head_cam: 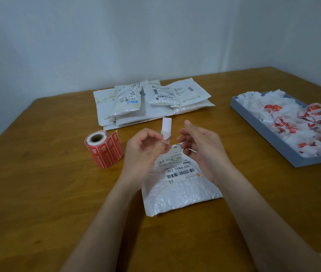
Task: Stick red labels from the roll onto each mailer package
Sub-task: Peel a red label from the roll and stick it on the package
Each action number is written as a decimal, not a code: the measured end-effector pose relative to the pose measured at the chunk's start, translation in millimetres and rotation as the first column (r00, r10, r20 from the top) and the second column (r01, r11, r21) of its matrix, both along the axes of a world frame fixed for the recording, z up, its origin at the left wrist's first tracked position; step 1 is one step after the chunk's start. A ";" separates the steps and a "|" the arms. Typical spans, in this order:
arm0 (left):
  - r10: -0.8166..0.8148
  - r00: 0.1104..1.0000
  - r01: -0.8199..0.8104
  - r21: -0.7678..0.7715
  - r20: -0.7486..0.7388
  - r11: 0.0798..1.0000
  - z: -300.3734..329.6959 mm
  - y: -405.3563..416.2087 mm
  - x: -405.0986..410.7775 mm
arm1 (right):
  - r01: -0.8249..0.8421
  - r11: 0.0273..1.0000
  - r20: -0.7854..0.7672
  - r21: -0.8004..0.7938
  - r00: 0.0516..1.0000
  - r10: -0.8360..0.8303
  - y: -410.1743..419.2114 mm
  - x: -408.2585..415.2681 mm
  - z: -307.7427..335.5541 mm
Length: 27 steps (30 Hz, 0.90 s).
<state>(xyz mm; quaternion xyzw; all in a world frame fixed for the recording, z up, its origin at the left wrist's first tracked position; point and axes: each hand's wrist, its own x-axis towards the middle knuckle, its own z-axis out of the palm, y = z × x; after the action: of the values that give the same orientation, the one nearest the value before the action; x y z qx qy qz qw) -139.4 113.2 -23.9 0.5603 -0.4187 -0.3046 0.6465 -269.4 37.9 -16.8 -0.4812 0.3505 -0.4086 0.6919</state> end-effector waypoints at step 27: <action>0.021 0.945 -0.026 0.013 0.325 1.000 -11.0 -4.6 0.8 | -0.033 0.987 -0.009 -0.157 0.999 0.032 -3.2 -2.0 -7.1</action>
<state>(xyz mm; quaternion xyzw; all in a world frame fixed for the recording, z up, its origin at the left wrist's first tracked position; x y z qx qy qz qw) -138.6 108.6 -34.9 0.6132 -0.5103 -0.2039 0.5674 -271.3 34.7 -23.9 -0.5411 0.3116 -0.4218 0.6574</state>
